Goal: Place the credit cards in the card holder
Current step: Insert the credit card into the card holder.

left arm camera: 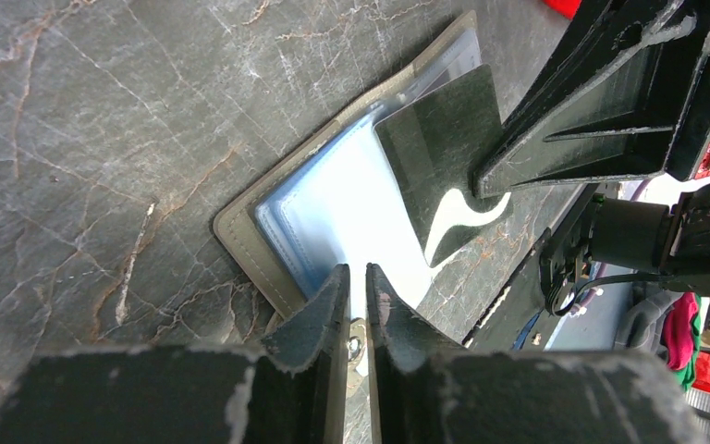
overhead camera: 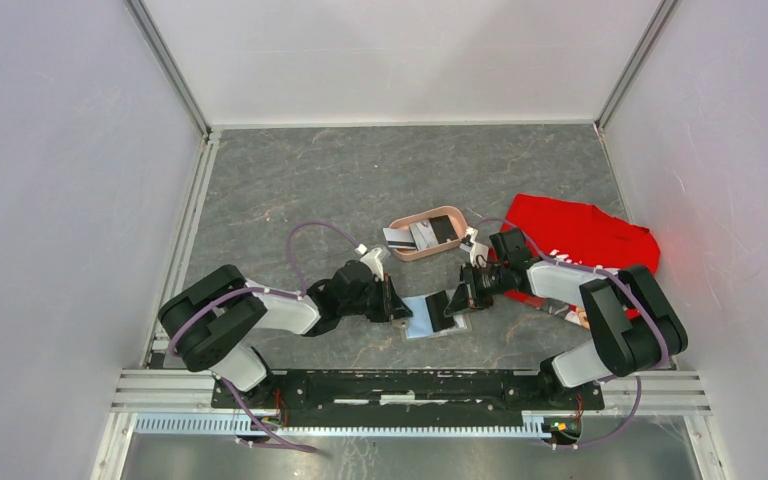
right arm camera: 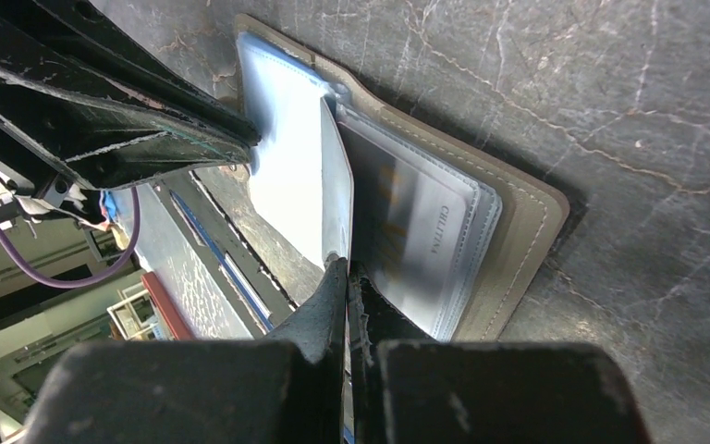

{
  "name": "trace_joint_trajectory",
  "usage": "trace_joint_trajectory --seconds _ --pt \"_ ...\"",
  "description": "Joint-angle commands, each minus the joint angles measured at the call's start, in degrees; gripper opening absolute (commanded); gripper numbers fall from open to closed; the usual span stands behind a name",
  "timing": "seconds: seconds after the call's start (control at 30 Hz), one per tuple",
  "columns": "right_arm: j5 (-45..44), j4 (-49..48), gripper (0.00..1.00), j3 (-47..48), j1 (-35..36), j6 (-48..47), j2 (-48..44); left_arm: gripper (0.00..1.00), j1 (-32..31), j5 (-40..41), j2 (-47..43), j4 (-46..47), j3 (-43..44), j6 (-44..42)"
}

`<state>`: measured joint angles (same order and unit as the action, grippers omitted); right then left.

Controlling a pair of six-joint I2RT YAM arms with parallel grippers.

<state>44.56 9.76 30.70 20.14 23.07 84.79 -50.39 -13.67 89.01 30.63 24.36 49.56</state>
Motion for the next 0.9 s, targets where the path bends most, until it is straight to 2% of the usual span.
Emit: trace_joint_trajectory --seconds 0.0,0.87 --pt "-5.44 1.4 0.0 0.53 0.13 -1.83 0.35 0.18 -0.23 -0.38 0.95 0.86 -0.69 0.54" --pt "-6.5 0.81 0.0 2.27 2.38 -1.63 4.01 0.17 -0.23 -1.97 1.77 2.84 -0.98 0.27"
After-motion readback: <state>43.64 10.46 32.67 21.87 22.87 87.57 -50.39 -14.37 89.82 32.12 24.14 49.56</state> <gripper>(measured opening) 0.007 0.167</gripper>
